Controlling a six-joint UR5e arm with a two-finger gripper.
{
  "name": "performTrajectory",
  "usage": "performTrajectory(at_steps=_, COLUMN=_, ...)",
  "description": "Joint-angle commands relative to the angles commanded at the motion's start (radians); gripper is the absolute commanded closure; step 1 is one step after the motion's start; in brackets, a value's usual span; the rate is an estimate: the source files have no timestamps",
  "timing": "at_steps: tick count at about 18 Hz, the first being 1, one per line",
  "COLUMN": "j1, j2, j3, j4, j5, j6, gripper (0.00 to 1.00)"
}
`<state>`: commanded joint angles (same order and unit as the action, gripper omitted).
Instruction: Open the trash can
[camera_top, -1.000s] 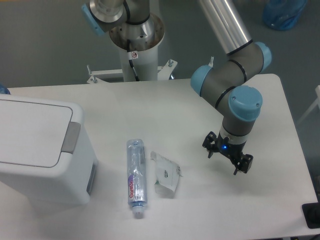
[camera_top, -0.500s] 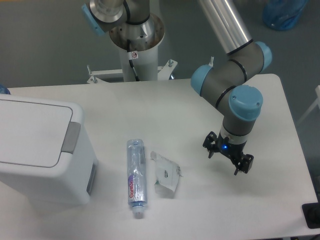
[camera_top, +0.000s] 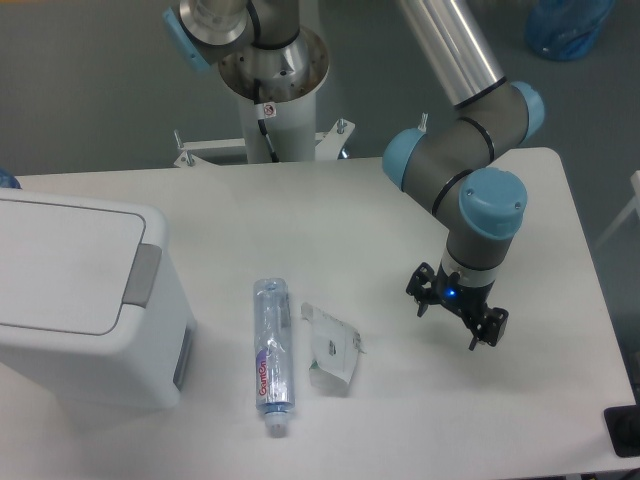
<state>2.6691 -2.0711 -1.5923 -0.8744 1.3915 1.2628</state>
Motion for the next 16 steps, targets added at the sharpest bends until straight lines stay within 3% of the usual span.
performTrajectory(at_steps=4, j1=0.005, j2=-0.003, j3=0.008, j4=0.002, j5=-0.02, j6=-0.037, gripper=0.0)
performTrajectory(at_steps=10, j1=0.031, j2=0.029, j3=0.014, j4=-0.006, j5=-0.17, j6=-0.187, gripper=0.0)
performTrajectory(at_steps=12, j1=0.029, j2=0.069, j3=0.015, j4=-0.006, j5=-0.202, j6=-0.308, gripper=0.0)
performTrajectory(at_steps=16, j1=0.025, j2=0.101, j3=0.057, j4=-0.003, j5=-0.388, j6=-0.531, gripper=0.0)
